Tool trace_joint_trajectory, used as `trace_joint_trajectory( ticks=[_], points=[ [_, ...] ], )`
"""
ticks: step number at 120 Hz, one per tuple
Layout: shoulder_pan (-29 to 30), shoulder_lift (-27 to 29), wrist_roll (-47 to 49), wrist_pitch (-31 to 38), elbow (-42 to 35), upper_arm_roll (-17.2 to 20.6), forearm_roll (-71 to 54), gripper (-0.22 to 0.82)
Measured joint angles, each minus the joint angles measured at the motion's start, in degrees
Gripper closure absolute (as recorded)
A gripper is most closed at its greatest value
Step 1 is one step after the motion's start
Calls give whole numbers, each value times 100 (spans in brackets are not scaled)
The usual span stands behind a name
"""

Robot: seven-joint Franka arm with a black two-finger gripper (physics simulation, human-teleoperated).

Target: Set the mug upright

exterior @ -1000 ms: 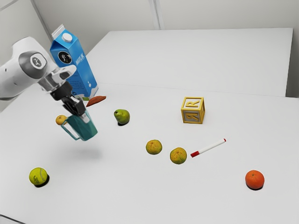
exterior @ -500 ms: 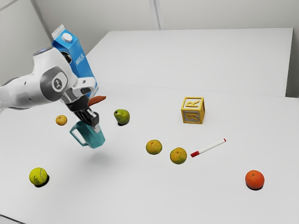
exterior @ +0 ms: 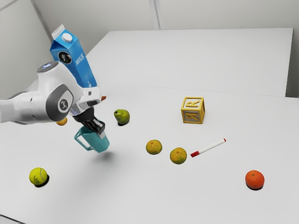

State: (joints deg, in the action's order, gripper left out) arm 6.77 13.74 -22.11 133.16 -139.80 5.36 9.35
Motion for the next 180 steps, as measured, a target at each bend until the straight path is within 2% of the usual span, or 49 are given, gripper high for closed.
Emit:
trace_joint_trajectory(
  ticks=[40,82,142,149,180],
  points=[
    [-126,20,407,396,-353,9,-568,79],
    [-162,-226,791,907,-454,18,-1003,78],
    [-184,-505,1193,1085,-455,19,-1188,78],
    [-194,-510,1221,1088,-453,20,-1229,75],
    [-221,-397,1283,1089,-441,32,-1261,46]
  ],
)
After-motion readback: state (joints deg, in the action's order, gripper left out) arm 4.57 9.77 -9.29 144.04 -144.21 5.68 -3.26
